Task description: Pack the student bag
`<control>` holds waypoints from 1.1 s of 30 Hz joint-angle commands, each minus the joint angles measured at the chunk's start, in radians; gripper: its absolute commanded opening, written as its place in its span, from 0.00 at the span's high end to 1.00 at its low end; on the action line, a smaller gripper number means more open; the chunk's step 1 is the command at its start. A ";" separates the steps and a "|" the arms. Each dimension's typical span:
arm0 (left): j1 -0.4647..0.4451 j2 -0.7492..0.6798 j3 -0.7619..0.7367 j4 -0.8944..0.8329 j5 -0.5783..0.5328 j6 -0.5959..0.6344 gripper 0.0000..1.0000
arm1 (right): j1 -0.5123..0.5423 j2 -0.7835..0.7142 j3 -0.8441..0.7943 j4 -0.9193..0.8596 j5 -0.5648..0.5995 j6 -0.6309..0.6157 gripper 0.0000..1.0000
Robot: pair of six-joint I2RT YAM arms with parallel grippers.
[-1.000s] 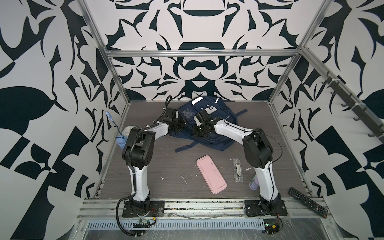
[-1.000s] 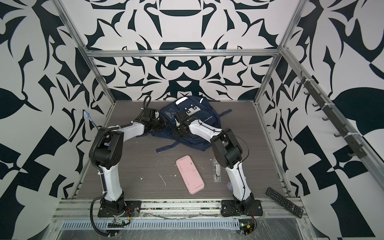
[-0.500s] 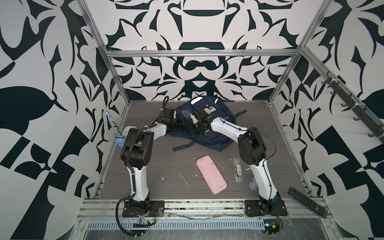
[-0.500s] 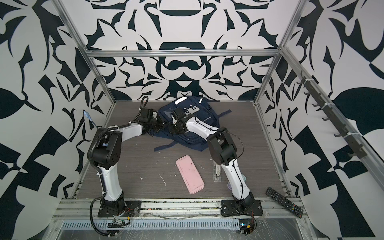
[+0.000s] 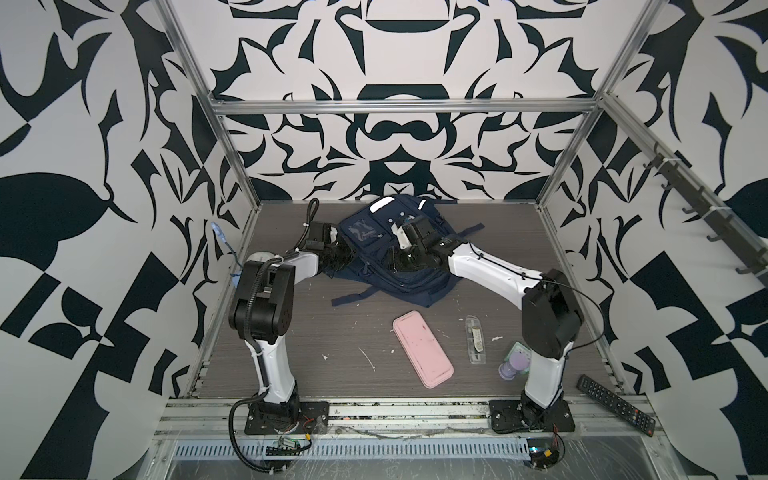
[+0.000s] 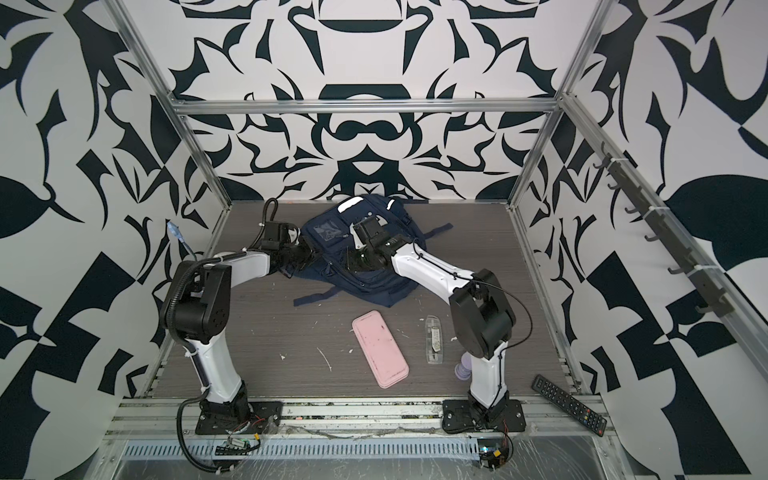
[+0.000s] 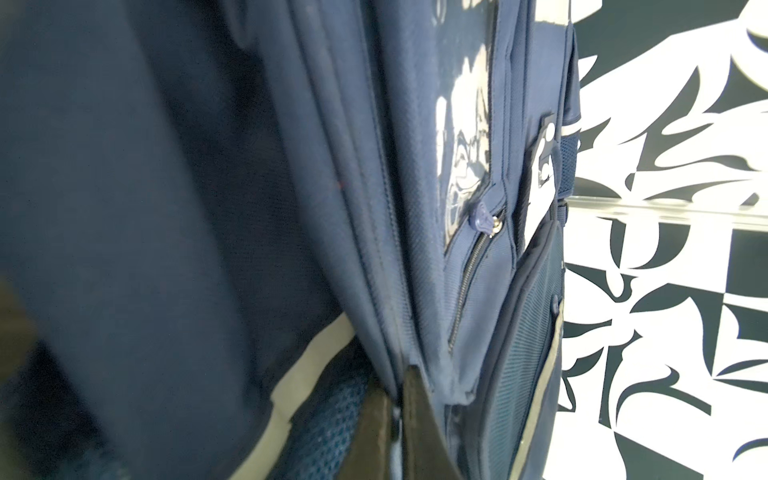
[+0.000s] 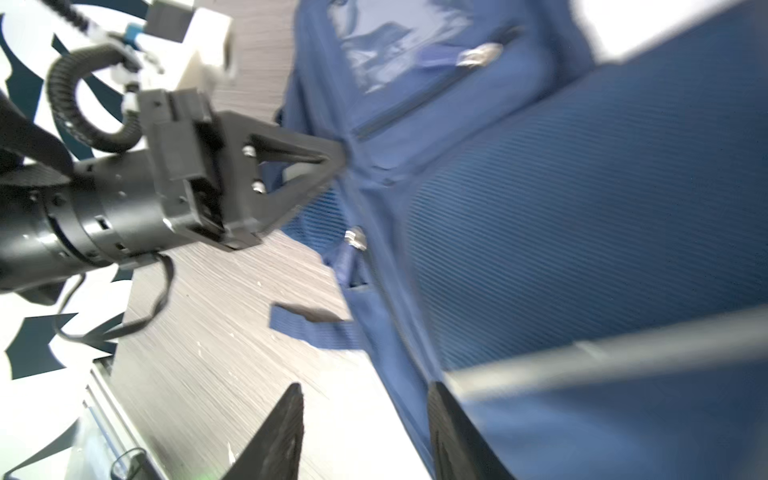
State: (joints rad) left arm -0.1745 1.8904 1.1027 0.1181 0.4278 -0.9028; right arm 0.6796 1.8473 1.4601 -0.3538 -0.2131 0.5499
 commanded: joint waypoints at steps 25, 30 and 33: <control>0.005 -0.206 -0.327 0.137 -0.059 -0.054 0.80 | -0.135 0.099 -0.084 0.115 0.059 -0.015 0.55; -0.012 -0.204 -0.273 0.051 -0.041 0.017 0.65 | -0.138 0.033 -0.108 0.081 0.077 -0.038 0.50; -0.022 -0.231 -0.247 -0.012 -0.057 0.053 0.55 | -0.137 -0.051 -0.168 0.073 0.072 -0.050 0.47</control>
State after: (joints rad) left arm -0.1856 1.7035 0.8265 0.2031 0.3737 -0.9047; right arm 0.5442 1.9083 1.3228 -0.2588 -0.1593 0.5270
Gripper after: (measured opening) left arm 0.423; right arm 0.526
